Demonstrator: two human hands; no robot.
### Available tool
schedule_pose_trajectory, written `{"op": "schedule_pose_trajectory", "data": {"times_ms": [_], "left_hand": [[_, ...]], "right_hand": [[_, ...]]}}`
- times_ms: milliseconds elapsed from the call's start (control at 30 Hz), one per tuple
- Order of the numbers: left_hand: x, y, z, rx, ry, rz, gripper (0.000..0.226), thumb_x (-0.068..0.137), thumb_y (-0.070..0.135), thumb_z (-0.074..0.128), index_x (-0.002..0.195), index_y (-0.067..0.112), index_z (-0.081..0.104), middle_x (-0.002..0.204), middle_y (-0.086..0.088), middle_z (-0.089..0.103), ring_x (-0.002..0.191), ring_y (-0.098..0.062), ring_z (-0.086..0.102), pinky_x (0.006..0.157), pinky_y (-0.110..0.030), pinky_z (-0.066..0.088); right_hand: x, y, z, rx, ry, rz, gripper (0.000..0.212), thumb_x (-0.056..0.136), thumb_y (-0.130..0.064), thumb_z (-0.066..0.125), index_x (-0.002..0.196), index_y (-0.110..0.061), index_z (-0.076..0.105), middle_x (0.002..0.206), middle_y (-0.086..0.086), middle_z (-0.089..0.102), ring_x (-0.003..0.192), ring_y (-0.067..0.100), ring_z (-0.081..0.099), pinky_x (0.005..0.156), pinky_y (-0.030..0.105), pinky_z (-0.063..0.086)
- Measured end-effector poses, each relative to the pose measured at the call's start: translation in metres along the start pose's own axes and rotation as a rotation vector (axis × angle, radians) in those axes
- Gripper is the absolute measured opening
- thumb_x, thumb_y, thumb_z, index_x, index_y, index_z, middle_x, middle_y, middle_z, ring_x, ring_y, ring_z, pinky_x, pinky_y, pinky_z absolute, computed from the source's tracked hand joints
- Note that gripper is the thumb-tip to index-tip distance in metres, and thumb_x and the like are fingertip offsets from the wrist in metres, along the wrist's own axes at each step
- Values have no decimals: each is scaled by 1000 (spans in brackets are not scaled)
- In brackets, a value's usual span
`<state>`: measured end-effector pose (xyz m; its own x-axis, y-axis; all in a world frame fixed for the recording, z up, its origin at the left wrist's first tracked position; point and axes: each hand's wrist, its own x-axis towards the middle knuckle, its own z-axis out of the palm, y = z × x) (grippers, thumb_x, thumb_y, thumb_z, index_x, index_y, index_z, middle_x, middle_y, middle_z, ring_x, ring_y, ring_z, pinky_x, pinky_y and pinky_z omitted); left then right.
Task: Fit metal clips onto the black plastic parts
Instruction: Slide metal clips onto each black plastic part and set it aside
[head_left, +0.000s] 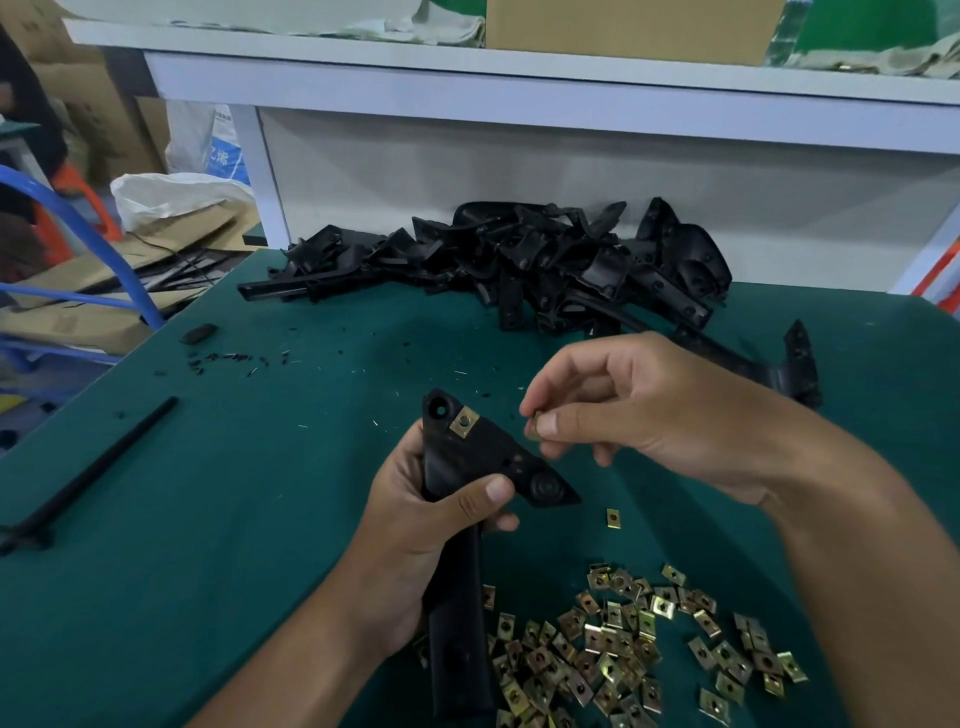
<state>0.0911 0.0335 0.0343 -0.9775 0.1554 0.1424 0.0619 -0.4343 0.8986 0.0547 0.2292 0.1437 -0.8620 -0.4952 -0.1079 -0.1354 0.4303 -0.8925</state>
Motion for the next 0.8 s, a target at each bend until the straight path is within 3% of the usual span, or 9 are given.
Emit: {"op": "schedule_pose_trajectory", "data": {"times_ms": [667, 800], "left_hand": [[1, 0, 3, -13, 5, 62, 24, 65, 16, 82, 84, 26, 72, 80, -4, 70, 64, -11, 65, 56, -21, 53], [1, 0, 5, -30, 37, 69, 32, 63, 15, 84, 89, 16, 66, 78, -4, 68, 59, -12, 60, 53, -21, 50]], "right_hand": [[2, 0, 8, -38, -16, 45, 10, 84, -28, 79, 93, -25, 76, 85, -5, 77, 76, -1, 68, 62, 16, 50], [4, 0, 12, -9, 8, 60, 7, 83, -30, 78, 88, -26, 76, 78, -6, 74, 72, -1, 65, 64, 21, 47]]}}
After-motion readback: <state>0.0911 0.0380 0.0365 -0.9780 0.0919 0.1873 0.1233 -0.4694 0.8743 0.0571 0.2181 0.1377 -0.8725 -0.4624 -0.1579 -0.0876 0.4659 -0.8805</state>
